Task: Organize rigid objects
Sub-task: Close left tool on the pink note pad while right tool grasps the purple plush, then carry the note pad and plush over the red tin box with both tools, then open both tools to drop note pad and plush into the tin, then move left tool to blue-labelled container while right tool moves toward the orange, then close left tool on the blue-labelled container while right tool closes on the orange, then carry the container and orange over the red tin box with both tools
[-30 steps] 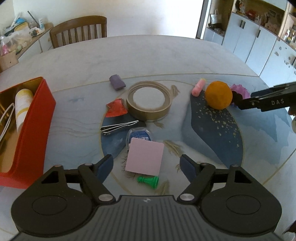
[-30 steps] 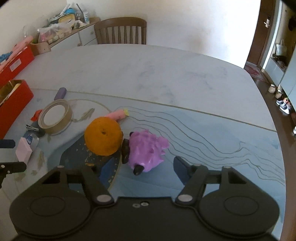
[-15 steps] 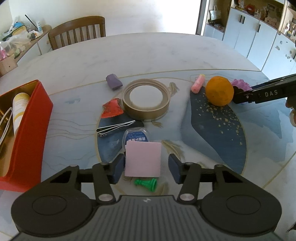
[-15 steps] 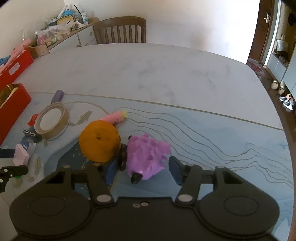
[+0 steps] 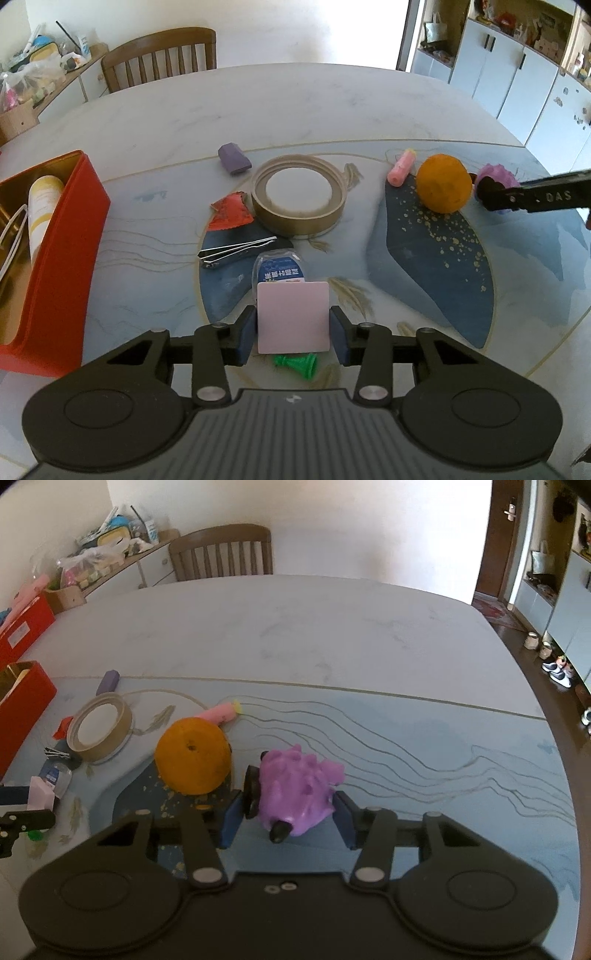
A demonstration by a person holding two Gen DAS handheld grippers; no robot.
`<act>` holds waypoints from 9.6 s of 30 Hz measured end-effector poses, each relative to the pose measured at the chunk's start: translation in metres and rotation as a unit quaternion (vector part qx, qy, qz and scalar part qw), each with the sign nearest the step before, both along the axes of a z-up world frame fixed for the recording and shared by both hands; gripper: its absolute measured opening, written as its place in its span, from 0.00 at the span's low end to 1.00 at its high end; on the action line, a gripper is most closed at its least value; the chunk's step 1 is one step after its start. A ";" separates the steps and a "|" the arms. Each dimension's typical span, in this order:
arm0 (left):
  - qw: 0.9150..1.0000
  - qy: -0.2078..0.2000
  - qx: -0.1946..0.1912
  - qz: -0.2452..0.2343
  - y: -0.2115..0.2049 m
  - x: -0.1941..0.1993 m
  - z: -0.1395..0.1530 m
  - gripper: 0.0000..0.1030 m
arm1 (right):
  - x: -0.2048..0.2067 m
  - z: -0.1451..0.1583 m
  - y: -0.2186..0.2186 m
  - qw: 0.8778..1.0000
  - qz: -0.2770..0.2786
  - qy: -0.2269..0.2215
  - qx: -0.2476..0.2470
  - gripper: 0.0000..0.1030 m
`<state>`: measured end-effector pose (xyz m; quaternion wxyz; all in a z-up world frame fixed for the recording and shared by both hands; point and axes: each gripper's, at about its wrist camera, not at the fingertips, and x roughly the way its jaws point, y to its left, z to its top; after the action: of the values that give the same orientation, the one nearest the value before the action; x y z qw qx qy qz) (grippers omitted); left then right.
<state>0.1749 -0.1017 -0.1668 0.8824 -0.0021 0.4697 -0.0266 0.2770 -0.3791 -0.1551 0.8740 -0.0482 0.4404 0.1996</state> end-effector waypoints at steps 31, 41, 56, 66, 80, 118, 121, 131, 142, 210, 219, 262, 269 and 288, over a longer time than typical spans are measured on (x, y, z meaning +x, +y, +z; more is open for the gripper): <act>0.997 -0.038 -0.060 0.033 0.069 -0.039 0.075 0.40 | -0.094 0.099 0.090 0.996 0.056 -0.054 0.049 0.50; 0.996 -0.043 -0.054 0.051 0.129 -0.052 0.089 0.40 | -0.108 0.109 0.165 0.993 0.089 -0.057 0.057 0.50; 0.995 -0.055 -0.041 0.077 0.235 -0.036 0.095 0.40 | -0.122 0.109 0.292 0.984 0.163 -0.061 0.043 0.50; 0.994 -0.041 -0.056 0.086 0.280 0.005 0.084 0.40 | -0.109 0.082 0.357 0.982 0.184 -0.038 0.013 0.49; 0.996 -0.011 -0.056 0.069 0.299 0.063 0.057 0.40 | -0.093 0.049 0.412 0.977 0.212 -0.021 -0.011 0.49; 0.996 0.012 -0.070 0.063 0.310 0.083 0.031 0.43 | -0.089 0.032 0.418 0.979 0.201 0.017 -0.011 0.56; 0.996 0.008 -0.070 0.063 0.308 0.079 0.035 0.44 | -0.090 0.040 0.410 0.981 0.192 0.016 -0.001 0.57; 0.997 -0.017 -0.059 0.056 0.296 0.049 0.057 0.50 | -0.095 0.065 0.380 0.986 0.164 0.006 0.028 0.60; 0.996 -0.052 -0.062 0.043 0.275 0.007 0.091 0.53 | -0.110 0.095 0.338 0.989 0.128 -0.022 0.065 0.63; 0.999 -0.018 -0.034 0.034 0.018 0.007 0.030 0.81 | -0.032 0.033 0.044 0.999 0.007 -0.006 0.053 0.93; 0.998 0.011 -0.039 0.049 0.014 0.024 0.006 0.81 | -0.004 0.012 0.054 0.999 0.022 0.019 0.041 0.90; 0.999 -0.005 -0.014 0.030 0.004 0.017 0.018 0.37 | -0.022 0.027 0.070 0.998 0.047 0.036 0.033 0.51; 0.999 -0.019 -0.018 0.033 0.012 0.004 0.039 0.37 | -0.045 0.046 0.077 0.996 0.059 0.039 0.053 0.52; 0.997 -0.048 -0.045 0.042 0.075 -0.034 0.094 0.37 | -0.097 0.096 0.144 0.992 0.093 0.021 0.080 0.51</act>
<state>0.1408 -0.0264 -0.0730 0.9034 -0.0605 0.4243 -0.0106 0.1799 -0.2355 -0.0591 0.8435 -0.0143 0.4346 0.3155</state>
